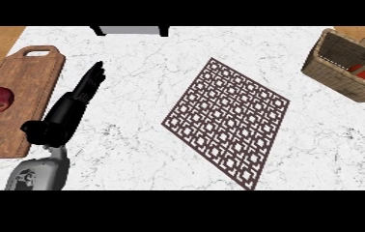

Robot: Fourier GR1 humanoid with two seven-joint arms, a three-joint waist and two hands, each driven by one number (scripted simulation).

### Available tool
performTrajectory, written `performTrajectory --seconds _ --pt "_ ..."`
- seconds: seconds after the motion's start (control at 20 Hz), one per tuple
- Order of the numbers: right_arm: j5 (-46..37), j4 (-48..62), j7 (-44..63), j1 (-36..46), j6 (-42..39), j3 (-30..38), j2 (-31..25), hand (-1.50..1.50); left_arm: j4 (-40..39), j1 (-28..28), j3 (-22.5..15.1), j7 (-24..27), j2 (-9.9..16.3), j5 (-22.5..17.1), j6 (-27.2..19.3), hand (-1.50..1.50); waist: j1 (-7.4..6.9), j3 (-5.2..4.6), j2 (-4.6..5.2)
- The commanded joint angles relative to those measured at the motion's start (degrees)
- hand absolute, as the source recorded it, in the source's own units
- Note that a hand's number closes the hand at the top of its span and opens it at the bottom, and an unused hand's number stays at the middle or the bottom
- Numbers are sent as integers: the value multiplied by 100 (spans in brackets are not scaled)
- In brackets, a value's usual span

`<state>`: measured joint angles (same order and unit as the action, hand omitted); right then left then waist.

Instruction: Pick the bell pepper from the placemat and place it in the basket

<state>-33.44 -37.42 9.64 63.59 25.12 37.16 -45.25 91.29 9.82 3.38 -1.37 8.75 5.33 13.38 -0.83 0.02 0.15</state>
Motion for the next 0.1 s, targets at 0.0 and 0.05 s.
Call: performTrajectory --seconds 0.0,0.05 --pt "552 -54 83 -187 -204 444 -250 -150 -324 178 148 183 110 43 -10 0 110 -1 -9" --pt "614 -40 318 -86 -631 424 -542 -150 142 -239 67 158 51 28 -19 0 68 -2 -30"
